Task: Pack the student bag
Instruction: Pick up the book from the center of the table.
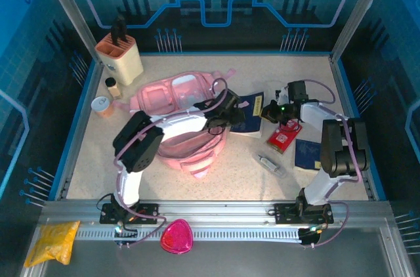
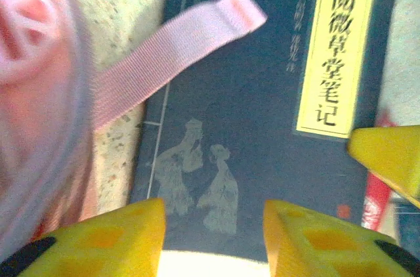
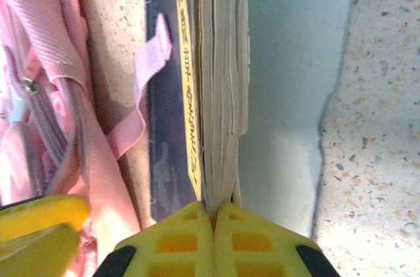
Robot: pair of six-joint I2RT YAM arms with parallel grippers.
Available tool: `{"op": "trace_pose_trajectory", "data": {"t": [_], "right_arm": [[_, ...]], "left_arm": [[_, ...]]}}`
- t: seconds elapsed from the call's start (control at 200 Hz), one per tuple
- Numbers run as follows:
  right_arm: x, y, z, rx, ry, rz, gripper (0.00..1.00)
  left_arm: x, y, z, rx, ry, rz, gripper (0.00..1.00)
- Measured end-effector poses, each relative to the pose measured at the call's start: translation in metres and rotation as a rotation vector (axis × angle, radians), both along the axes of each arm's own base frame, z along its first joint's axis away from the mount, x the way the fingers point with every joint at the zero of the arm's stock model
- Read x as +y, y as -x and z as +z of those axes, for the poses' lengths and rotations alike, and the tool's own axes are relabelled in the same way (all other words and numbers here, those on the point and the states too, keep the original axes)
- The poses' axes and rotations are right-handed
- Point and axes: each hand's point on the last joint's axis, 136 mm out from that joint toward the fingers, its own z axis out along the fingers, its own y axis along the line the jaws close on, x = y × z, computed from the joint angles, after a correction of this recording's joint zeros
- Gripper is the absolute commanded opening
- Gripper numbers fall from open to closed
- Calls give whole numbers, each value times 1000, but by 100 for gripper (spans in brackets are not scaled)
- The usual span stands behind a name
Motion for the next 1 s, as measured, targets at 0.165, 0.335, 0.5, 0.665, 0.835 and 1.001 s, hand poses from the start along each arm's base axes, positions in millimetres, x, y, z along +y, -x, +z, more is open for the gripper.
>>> {"op": "trace_pose_trajectory", "data": {"t": [0.165,0.335,0.5,0.665,0.835,1.001], "right_arm": [[3,-2,23,-40,-46,-12,0],[6,-1,42,-67,-111,-25,0],[1,2,57,-82,-164,-41,0],[-3,9,74,-106,-219,-53,0],[2,19,90,-125,-276,-41,0],[8,25,97,-134,-331,-25,0]], "left_arm": [[18,3,41,-50,97,41,69],[13,9,43,-6,192,52,84],[2,9,43,29,265,57,95],[-2,3,37,64,331,80,99],[-1,-11,35,78,405,108,98],[-3,-17,45,63,482,89,86]]}}
